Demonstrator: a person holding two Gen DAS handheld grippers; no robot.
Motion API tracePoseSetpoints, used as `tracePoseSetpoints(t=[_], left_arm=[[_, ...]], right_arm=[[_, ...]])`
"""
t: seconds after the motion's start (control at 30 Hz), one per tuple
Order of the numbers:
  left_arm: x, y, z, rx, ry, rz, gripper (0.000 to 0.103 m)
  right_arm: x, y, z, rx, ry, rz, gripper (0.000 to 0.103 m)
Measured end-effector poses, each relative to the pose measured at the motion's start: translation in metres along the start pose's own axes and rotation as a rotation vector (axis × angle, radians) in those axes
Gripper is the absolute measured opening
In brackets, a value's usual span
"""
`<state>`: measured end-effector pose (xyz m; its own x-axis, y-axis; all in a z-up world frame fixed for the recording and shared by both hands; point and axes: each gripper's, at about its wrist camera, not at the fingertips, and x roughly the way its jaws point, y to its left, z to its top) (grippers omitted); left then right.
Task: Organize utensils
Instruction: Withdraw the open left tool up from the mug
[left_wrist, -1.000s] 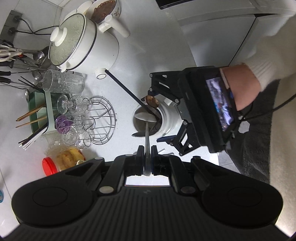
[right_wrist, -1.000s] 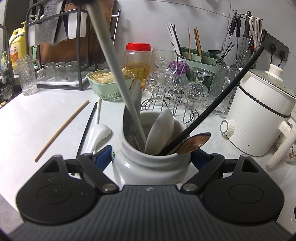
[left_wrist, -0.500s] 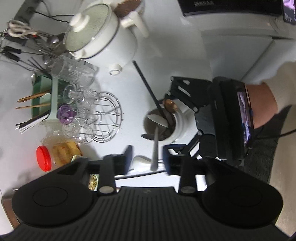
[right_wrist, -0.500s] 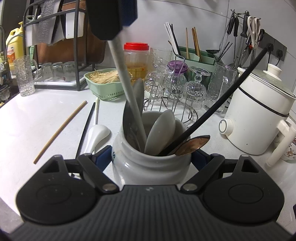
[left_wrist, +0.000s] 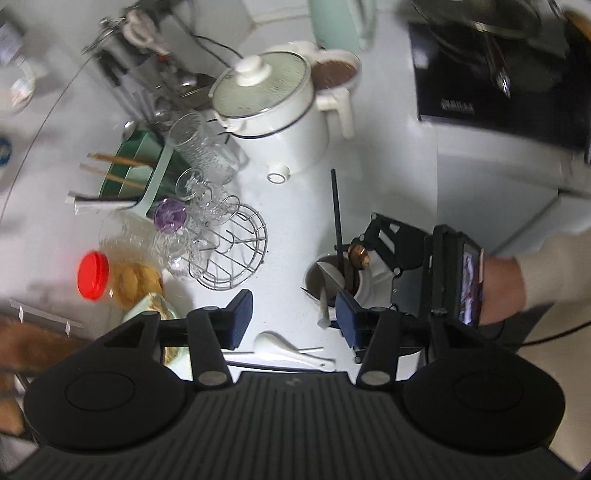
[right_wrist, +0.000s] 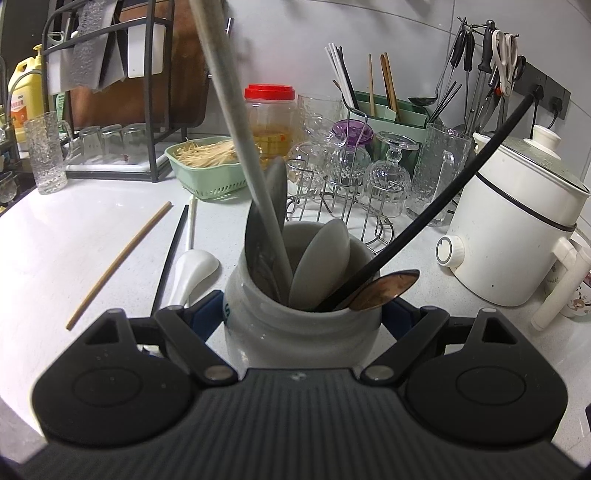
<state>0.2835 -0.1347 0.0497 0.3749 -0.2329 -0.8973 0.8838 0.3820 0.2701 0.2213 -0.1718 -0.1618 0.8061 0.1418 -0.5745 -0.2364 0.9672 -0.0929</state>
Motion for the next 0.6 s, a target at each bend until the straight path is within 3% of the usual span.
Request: tracePoseSetpoints(t=[0.6], left_arm=[[-0.001, 0.020, -0.081, -0.428, -0.133, 0.014, 0.055]], right_arm=[[0.001, 0.001, 0.000, 0.010, 0.005, -0.008, 0.091]])
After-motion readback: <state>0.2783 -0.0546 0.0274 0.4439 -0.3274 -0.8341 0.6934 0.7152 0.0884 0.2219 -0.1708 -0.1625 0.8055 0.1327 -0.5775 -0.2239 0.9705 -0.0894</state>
